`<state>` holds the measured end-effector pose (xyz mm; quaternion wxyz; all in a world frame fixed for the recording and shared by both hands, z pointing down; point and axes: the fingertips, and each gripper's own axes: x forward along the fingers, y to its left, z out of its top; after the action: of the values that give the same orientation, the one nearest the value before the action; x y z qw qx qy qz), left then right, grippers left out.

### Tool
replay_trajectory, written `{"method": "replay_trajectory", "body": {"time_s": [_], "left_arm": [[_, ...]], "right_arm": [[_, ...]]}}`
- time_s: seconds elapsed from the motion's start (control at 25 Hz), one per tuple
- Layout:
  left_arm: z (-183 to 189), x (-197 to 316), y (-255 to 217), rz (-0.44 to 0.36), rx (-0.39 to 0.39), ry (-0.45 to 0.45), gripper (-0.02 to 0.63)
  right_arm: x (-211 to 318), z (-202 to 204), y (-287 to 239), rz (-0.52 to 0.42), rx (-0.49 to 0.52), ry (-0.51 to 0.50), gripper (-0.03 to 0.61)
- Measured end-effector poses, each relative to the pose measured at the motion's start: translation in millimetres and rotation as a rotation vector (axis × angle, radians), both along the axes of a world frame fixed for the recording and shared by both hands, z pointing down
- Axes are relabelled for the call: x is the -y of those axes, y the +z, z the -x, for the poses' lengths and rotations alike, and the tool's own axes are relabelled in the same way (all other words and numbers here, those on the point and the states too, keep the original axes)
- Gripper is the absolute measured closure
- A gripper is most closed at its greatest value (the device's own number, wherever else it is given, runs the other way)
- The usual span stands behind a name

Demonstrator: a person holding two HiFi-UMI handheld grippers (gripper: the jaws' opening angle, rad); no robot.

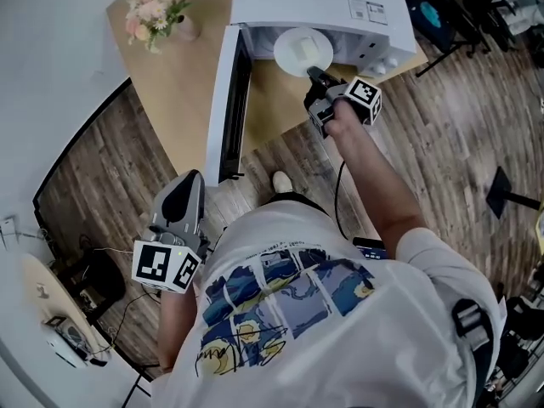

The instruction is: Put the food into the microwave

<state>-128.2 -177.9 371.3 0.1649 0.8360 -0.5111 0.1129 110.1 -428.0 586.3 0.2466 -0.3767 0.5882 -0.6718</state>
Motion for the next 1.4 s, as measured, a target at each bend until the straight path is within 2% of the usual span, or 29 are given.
{"method": "replay_trajectory", "body": {"time_s": [0.32, 0.68, 0.88, 1.0, 1.12, 1.4], "left_arm": [[14.3, 12.8, 4.4, 0.023, 0.013, -0.037, 0.607], [20.8, 22.9, 7.2, 0.029, 0.035, -0.068, 0.607], [23.3, 26.2, 10.5, 0.037, 0.043, -0.081, 0.607], [21.2, 28.5, 12.5, 0.034, 0.065, -0.079, 0.607], [18.6, 28.5, 11.8, 0.029, 0.094, -0.072, 0.607], [13.4, 33.9, 13.1, 0.030, 0.093, -0.057, 0.607]], "right_arm": [[54.0, -7.0, 17.0, 0.019, -0.018, 0.073, 0.561], [77.9, -5.0, 40.6, 0.095, -0.042, 0.100, 0.561], [84.3, -4.1, 43.3, 0.102, -0.079, 0.100, 0.560], [84.6, -4.2, 45.5, 0.107, -0.130, 0.086, 0.553], [81.8, -2.3, 47.4, 0.115, -0.176, 0.057, 0.506], [81.9, 3.7, 42.2, 0.118, -0.303, -0.037, 0.446]]}}
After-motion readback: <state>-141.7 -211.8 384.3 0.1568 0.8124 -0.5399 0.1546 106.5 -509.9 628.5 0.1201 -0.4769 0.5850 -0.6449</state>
